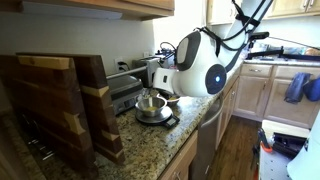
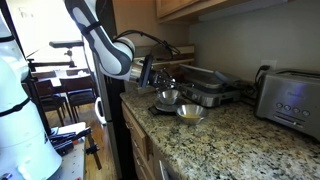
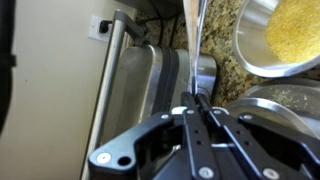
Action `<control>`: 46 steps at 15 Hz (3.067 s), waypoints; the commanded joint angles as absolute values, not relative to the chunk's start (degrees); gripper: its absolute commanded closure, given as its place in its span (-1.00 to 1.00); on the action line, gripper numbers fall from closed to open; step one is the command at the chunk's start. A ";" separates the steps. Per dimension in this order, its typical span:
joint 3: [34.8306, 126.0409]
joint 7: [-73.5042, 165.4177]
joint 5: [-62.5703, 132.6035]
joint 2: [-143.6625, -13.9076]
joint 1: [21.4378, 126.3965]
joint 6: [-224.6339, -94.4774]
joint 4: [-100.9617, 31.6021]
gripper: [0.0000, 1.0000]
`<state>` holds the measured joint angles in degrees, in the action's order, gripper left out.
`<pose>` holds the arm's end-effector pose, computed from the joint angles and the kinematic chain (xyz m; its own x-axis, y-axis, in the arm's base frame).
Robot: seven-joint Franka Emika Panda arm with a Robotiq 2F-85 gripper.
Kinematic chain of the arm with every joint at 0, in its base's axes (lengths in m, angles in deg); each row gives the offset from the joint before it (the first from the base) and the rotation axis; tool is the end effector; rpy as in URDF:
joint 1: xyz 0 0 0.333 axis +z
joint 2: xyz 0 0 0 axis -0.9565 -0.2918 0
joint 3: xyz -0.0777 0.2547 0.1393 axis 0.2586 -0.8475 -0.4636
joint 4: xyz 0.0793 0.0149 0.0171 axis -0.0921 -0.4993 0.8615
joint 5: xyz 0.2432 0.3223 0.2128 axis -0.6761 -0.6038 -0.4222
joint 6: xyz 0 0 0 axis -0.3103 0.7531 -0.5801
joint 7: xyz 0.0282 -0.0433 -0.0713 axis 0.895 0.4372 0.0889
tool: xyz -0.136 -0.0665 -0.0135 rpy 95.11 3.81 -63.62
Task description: Use the spoon to put some sugar into the other bowl
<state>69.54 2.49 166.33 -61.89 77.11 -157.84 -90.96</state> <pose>0.5027 0.0602 0.1718 0.2713 0.9132 -0.3041 0.3935 0.1831 0.9009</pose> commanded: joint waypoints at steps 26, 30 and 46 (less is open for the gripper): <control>72.11 3.58 174.19 -58.68 77.03 -141.22 -95.68 0.93; 73.14 7.78 164.22 -57.82 76.72 -147.19 -92.84 0.93; 81.45 46.09 99.02 -62.09 70.88 -164.58 -76.72 0.93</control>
